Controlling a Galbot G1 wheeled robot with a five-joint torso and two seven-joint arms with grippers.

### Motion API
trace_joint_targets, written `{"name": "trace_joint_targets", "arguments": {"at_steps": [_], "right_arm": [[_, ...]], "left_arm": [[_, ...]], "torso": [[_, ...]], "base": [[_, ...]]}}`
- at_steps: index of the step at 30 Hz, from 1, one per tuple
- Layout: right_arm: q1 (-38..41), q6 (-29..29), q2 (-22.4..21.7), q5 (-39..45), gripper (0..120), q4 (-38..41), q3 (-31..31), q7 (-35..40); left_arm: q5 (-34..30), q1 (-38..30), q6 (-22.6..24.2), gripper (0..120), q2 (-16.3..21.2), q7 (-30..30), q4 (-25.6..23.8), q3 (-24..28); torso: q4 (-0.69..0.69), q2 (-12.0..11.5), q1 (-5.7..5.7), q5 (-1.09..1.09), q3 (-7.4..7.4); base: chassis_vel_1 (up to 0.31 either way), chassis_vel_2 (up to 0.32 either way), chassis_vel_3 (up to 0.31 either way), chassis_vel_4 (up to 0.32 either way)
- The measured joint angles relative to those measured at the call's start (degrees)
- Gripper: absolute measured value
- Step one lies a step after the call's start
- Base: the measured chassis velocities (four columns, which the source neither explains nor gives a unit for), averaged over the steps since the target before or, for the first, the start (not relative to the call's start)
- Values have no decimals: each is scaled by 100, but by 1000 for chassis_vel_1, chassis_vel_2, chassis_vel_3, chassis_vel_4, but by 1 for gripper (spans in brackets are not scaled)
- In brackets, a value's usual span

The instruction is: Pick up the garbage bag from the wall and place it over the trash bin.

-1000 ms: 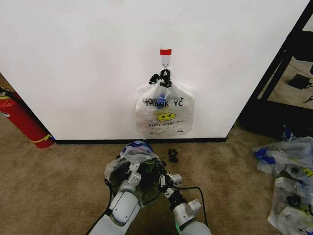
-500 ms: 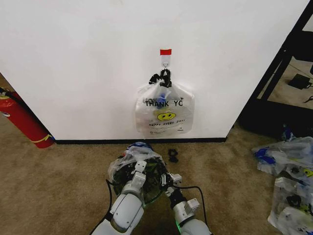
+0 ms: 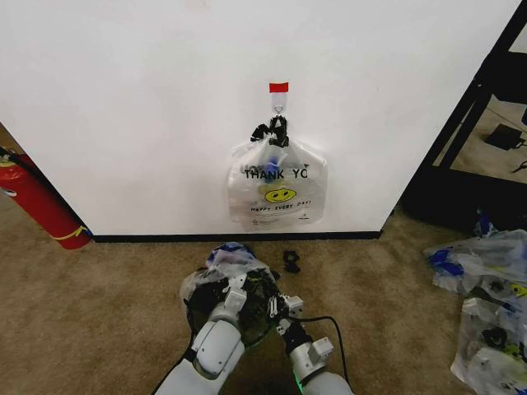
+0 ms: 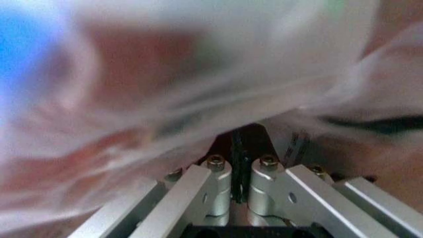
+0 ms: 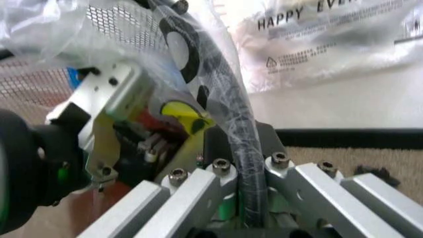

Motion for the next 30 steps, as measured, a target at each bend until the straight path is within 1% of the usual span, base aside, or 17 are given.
{"name": "trace_joint_targets", "arguments": {"at_steps": [4, 8, 15, 19, 23, 25, 30], "right_arm": [[-15, 134, -31, -112, 0, 12, 69, -81], [4, 255, -5, -125, 0, 4, 140, -135], [41, 277, 61, -64, 0, -2, 138, -146], [23, 276, 71, -77, 0, -28, 68, -164], [11, 275, 75, -105, 0, -48, 30, -167], [9, 275, 78, -104, 0, -48, 36, -167], [-12, 274, 52, -98, 0, -61, 79, -167]], "left_arm": [[-49, 81, 68, 0, 115, -18, -36, -29], [-72, 339, 138, 0, 235, -4, -309, 65], [-67, 550, 149, 0, 265, 132, -610, 242], [-144, 400, 153, 0, 245, 168, -552, 354], [-279, 162, 186, 0, 245, 172, -391, 368], [-377, 126, 222, 0, 277, 171, -394, 365], [-446, 105, 218, 0, 400, 155, -407, 170]], "torso": [[1, 0, 0, 0, 0], [1, 0, 0, 0, 0], [1, 0, 0, 0, 0], [0, 0, 0, 0, 0], [-1, 0, 0, 0, 0], [0, 0, 0, 0, 0], [1, 0, 0, 0, 0]], "base": [[0, 0, 0, 0], [0, 0, 0, 0], [0, 0, 0, 0], [0, 0, 0, 0], [0, 0, 0, 0], [0, 0, 0, 0], [0, 0, 0, 0]]}}
